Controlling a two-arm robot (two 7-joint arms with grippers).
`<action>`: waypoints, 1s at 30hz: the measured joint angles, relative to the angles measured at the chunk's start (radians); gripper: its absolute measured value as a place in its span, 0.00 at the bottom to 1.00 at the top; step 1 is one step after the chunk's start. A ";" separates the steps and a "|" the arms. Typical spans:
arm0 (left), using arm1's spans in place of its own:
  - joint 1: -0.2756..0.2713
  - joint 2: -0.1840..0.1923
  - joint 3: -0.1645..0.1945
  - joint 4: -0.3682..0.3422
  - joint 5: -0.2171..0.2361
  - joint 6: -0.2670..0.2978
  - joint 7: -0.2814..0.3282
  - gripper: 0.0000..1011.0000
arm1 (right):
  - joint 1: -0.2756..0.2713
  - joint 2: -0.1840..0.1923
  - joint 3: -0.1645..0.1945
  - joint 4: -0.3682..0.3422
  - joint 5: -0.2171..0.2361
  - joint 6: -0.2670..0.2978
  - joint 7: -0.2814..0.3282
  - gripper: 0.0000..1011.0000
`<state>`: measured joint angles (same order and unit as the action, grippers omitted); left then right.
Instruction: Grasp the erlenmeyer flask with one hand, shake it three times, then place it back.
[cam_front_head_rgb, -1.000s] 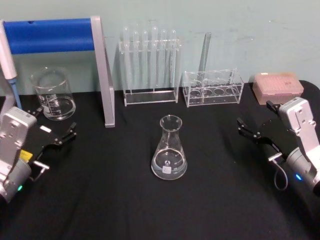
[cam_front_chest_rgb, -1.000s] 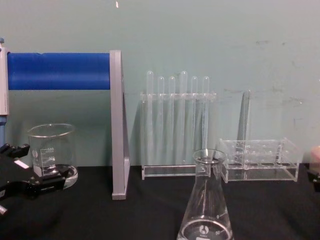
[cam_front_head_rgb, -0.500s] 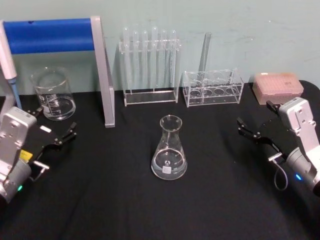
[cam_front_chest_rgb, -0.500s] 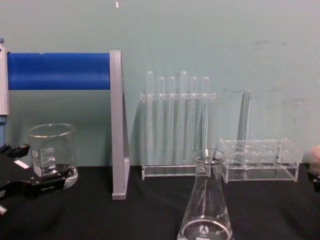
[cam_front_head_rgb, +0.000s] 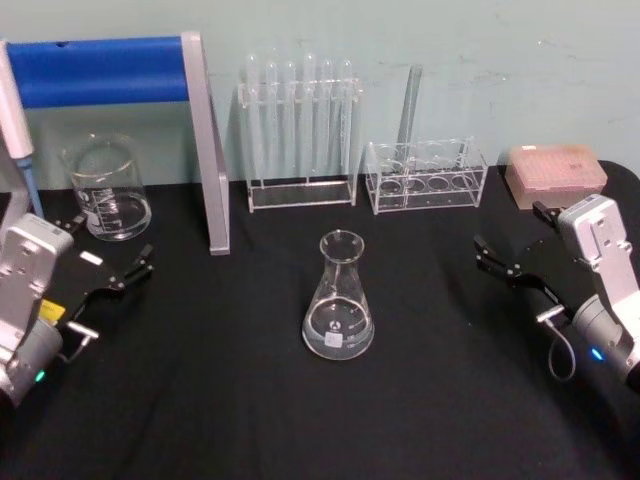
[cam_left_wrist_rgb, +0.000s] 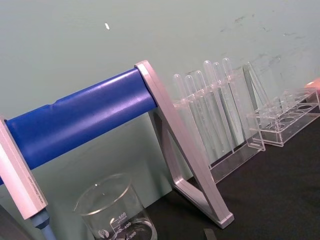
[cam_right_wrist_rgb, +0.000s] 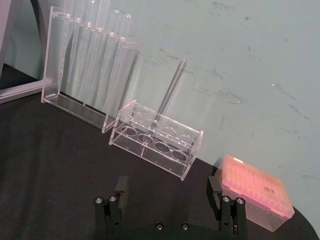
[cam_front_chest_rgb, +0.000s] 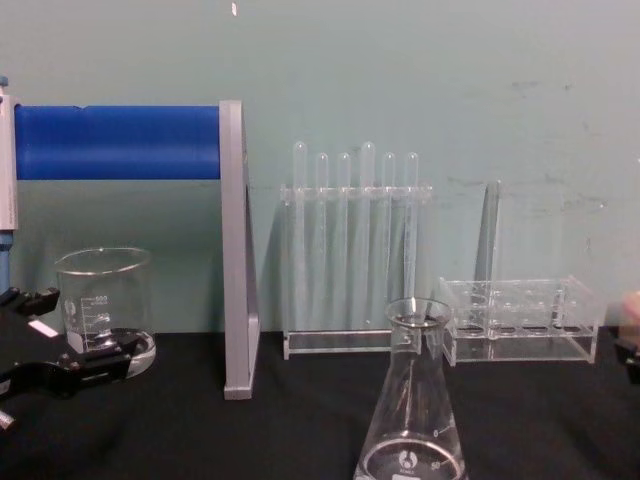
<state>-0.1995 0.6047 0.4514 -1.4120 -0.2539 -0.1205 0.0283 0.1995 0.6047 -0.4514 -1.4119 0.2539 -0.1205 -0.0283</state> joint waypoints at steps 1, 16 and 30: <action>0.000 0.000 0.000 0.000 0.000 0.000 0.000 0.99 | 0.000 0.000 0.000 0.000 0.000 0.000 0.000 0.99; 0.000 0.000 0.000 0.000 0.000 0.000 0.000 0.99 | -0.024 -0.005 0.028 -0.021 0.007 -0.009 0.023 0.99; 0.000 0.000 0.000 0.000 0.000 0.000 0.000 0.99 | -0.121 0.001 0.087 -0.142 0.095 -0.022 0.109 0.99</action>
<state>-0.1995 0.6047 0.4514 -1.4120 -0.2539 -0.1205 0.0283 0.0787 0.6058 -0.3643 -1.5536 0.3485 -0.1424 0.0808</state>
